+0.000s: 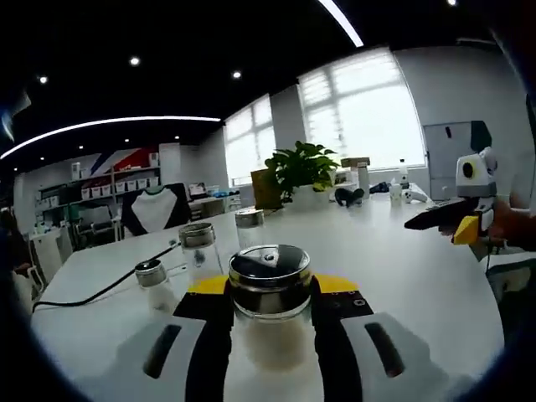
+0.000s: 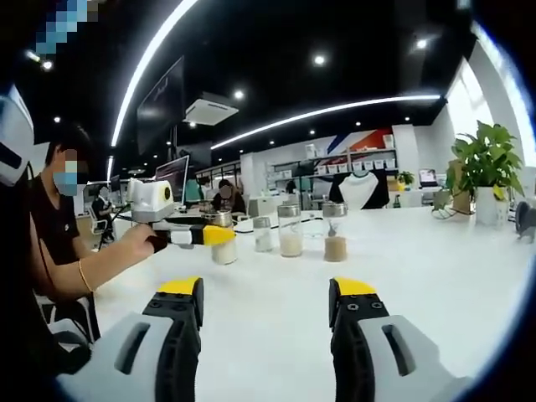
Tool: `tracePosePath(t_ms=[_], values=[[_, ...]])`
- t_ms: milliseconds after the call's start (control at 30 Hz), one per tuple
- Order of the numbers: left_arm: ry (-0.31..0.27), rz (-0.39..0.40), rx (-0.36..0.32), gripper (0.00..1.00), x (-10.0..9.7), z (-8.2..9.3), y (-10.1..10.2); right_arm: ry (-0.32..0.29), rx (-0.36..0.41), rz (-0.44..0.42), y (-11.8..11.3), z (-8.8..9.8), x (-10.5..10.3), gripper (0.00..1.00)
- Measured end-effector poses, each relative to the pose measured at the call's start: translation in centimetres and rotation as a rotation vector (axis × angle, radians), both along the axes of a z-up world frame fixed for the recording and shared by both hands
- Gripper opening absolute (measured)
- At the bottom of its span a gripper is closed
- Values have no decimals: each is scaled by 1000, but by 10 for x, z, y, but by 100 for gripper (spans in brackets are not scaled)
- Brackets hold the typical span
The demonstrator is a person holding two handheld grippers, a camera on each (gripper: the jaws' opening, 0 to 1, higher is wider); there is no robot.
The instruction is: Rotate the seasoning bottle until the label or dispensing opening points toward the visible target arrow and the bottle remains upright within the marked orientation range
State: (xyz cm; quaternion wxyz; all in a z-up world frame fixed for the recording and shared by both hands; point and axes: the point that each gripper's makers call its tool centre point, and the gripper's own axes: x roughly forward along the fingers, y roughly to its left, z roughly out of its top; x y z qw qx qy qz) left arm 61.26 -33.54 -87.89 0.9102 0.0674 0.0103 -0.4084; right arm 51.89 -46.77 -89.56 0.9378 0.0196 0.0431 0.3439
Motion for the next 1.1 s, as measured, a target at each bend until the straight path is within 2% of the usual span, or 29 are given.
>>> tracePosePath(t_ms=[167,267,433,633,767,900,967,1100], values=[[17,-43,-39,38,-12,6,-7,-1,0,22,7,0,0,60],[8,-68,-32,38,-20,10,-12,0,-2,36,10,-1,0,60],[25,-157,-50,38,-36,14,-24,7,-8,74,22,-2,-5,60],[4,-246,9,38,-55,12,-43,16,-23,120,36,-8,-12,60],[7,-290,25,38,-63,10,-54,14,-35,141,40,-10,-14,60],[50,-401,-44,38,-81,15,-67,9,-45,160,43,-10,-16,60],[67,-431,-58,38,-86,15,-70,9,-42,168,45,-10,-17,60],[60,-459,-49,38,-92,16,-74,1,-42,189,51,-8,-20,60]])
